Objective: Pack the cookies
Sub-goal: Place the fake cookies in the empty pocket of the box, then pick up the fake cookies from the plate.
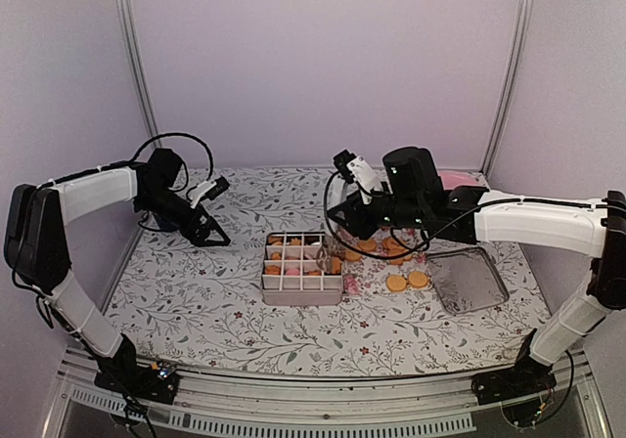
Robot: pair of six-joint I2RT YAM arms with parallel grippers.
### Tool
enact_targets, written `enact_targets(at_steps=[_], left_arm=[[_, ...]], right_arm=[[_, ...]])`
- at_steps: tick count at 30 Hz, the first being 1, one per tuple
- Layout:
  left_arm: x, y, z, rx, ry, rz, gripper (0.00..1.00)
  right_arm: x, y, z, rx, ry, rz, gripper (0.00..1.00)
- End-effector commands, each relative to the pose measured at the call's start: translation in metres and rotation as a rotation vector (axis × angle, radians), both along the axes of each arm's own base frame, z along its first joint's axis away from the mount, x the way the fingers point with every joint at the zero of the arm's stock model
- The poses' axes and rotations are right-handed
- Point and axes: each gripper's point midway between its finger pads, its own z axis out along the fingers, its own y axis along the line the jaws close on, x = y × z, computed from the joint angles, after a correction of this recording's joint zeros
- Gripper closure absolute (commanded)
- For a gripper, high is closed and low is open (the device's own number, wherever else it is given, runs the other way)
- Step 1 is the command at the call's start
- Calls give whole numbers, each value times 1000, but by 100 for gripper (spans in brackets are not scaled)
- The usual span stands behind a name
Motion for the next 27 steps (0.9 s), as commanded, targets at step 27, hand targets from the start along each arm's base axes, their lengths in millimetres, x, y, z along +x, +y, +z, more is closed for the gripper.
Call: enact_targets(at_steps=[27], left_arm=[[6,1,10,-10,-32,3,1]], right_arm=[[69,-143,0,-11,-66,-365,62]])
